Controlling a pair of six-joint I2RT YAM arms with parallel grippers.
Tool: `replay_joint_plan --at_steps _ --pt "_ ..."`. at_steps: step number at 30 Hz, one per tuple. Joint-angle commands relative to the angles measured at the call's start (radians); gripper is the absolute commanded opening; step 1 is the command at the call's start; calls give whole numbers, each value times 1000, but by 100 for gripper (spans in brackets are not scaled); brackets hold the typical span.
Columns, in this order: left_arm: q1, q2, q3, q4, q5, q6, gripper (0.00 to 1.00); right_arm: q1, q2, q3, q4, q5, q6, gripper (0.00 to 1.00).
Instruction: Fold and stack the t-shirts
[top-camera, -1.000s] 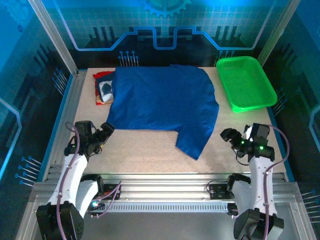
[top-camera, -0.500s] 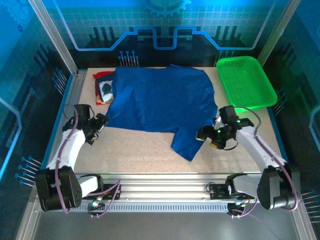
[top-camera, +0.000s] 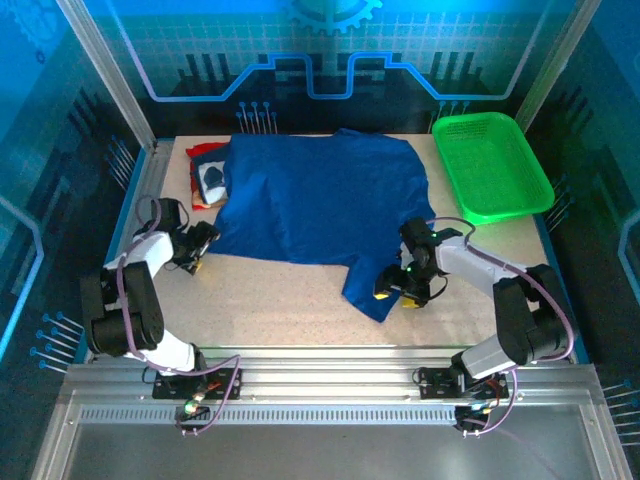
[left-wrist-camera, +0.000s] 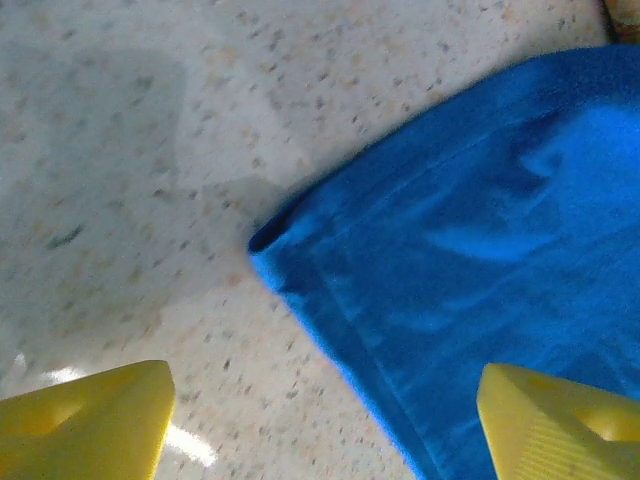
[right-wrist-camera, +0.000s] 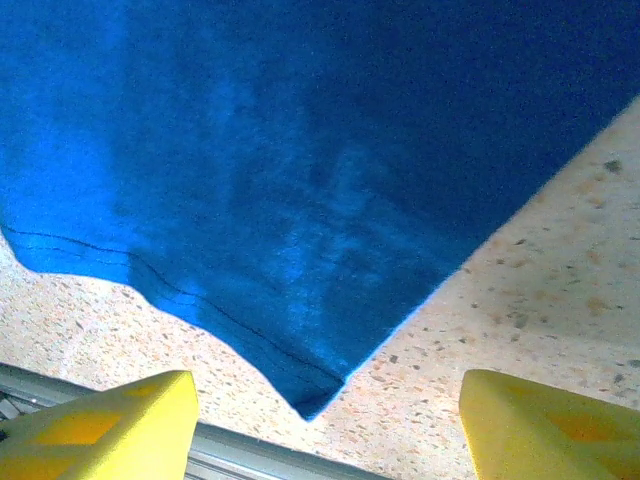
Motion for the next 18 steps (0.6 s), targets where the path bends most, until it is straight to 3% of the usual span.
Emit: replay_joint_plan --at_steps 1,8,18 --pt "10 49 53 43 28 33 77 32 12 23 -36 -15 -11 70" --pt "10 180 110 14 -2 60 62 62 -13 8 -86 -25 -14 70" --pt "0 252 92 97 39 64 12 126 40 6 -52 -38 1 70"
